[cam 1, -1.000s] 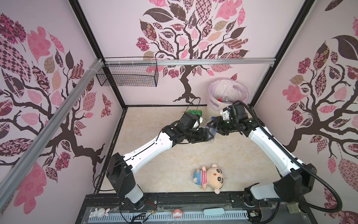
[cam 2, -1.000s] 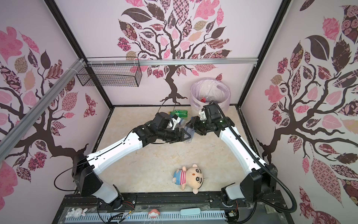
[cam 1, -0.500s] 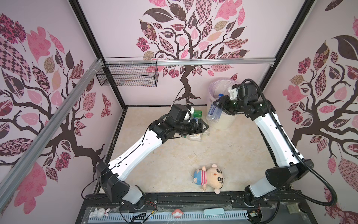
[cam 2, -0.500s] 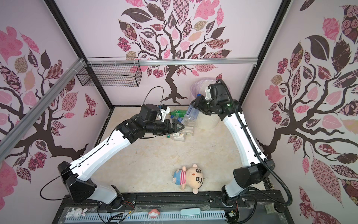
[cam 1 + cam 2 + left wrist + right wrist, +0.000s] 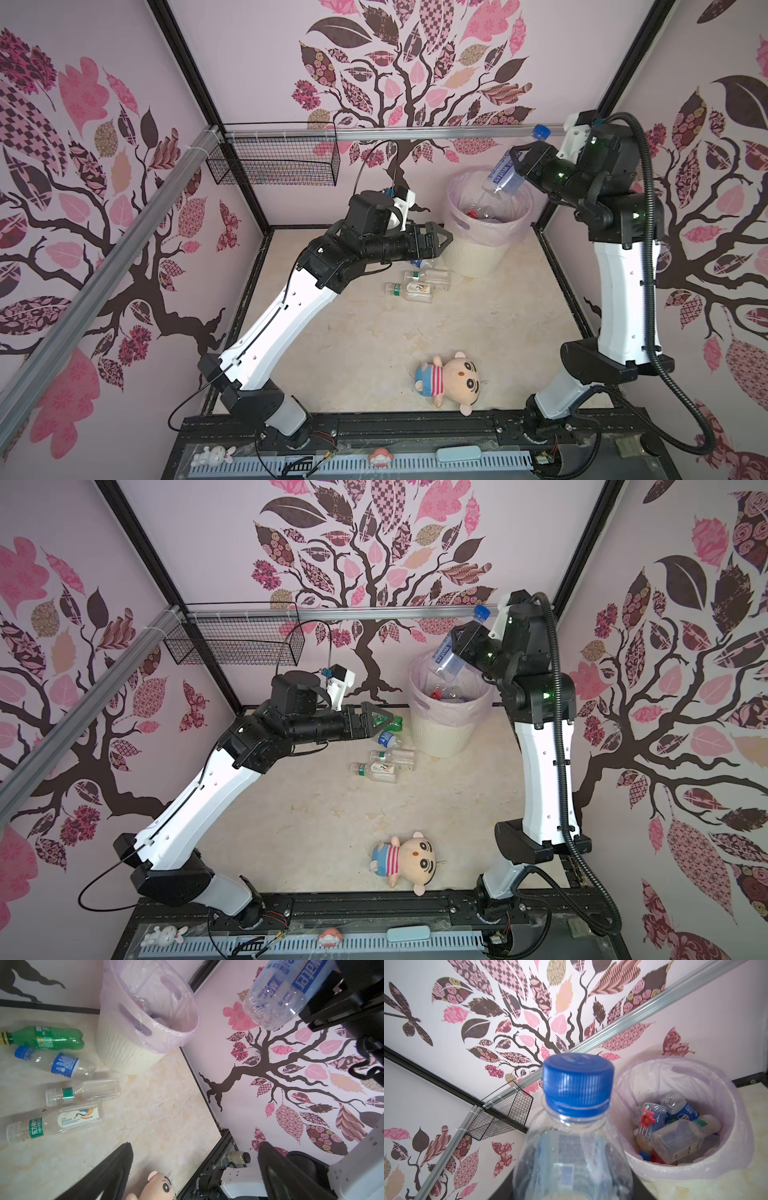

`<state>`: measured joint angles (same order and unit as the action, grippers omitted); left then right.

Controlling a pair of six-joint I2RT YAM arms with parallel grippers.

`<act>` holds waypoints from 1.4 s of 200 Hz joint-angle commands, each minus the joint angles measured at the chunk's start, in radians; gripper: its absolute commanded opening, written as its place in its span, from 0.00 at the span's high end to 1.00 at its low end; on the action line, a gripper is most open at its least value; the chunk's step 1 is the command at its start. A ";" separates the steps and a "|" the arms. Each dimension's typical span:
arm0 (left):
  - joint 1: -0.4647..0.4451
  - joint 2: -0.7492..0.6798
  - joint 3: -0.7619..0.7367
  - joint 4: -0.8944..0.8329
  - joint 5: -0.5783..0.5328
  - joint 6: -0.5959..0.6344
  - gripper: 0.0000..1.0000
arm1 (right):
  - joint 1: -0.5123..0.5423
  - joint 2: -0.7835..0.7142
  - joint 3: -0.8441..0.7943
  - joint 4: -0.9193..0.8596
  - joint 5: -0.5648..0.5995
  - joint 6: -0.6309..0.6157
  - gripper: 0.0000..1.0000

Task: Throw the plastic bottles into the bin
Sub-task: 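Carry the soda water bottle with the right gripper over the bin and release, then move both grippers back down toward the crane-labelled bottle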

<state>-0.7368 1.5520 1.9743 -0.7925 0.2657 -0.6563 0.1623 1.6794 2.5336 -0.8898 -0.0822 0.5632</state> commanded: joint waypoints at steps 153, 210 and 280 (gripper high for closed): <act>0.014 0.106 0.193 -0.133 0.009 0.052 0.03 | -0.072 0.193 -0.030 0.098 0.080 0.023 0.00; 0.017 0.097 0.140 -0.109 0.017 0.029 0.03 | -0.073 0.106 -0.163 0.107 0.033 0.045 0.00; 0.018 0.011 -0.081 -0.031 -0.067 -0.050 0.03 | -0.050 -0.066 -0.370 0.123 -0.056 0.080 0.00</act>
<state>-0.7235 1.6123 1.9579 -0.8646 0.2470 -0.6746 0.0956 1.7004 2.2074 -0.7742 -0.0967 0.6319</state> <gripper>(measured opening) 0.972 0.997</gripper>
